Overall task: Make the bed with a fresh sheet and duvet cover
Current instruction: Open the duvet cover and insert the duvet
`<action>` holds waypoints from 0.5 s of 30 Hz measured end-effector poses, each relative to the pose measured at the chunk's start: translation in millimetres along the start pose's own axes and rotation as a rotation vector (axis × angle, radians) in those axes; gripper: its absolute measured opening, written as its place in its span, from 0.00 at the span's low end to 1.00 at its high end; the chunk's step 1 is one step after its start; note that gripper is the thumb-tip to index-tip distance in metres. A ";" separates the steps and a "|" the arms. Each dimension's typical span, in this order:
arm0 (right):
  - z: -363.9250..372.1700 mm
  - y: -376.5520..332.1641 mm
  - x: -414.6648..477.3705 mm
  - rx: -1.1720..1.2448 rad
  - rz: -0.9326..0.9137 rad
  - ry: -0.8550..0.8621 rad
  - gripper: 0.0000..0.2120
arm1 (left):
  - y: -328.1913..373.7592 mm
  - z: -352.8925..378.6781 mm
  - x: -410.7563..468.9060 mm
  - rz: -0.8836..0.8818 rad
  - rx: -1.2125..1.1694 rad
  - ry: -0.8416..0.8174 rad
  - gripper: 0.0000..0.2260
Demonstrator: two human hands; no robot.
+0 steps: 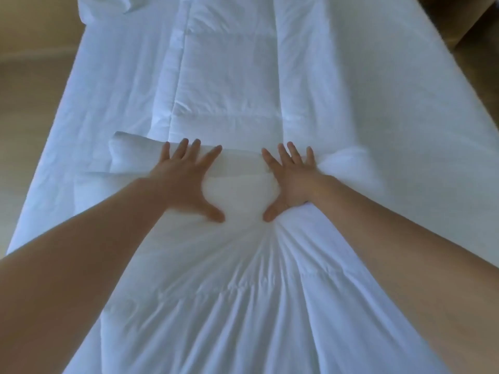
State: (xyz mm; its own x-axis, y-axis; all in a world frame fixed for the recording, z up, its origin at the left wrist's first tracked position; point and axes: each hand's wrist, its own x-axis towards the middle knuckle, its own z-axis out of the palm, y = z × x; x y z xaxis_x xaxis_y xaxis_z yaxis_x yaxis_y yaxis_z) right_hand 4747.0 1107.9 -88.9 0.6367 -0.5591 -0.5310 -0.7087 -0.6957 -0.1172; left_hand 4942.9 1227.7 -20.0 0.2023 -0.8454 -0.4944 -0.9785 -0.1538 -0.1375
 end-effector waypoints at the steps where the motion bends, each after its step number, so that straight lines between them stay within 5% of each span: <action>1: 8.7 -0.4 11.0 0.018 0.006 -0.052 0.71 | -3.9 11.1 13.6 0.022 0.029 -0.017 0.63; 8: 42.5 -18.2 29.8 0.065 0.048 -0.190 0.69 | 9.0 72.4 55.8 -0.068 -0.133 -0.274 0.69; 15: 66.9 -64.1 -72.6 0.251 0.058 -0.292 0.37 | 46.6 86.2 -42.6 -0.081 -0.289 -0.520 0.40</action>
State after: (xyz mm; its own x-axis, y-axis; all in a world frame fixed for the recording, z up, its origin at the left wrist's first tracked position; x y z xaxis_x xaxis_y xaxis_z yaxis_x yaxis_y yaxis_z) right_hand 4725.8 1223.3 -99.0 0.5058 -0.4171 -0.7551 -0.8163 -0.5146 -0.2625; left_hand 4892.2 1300.6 -79.4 0.1984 -0.4751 -0.8573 -0.9158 -0.4016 0.0106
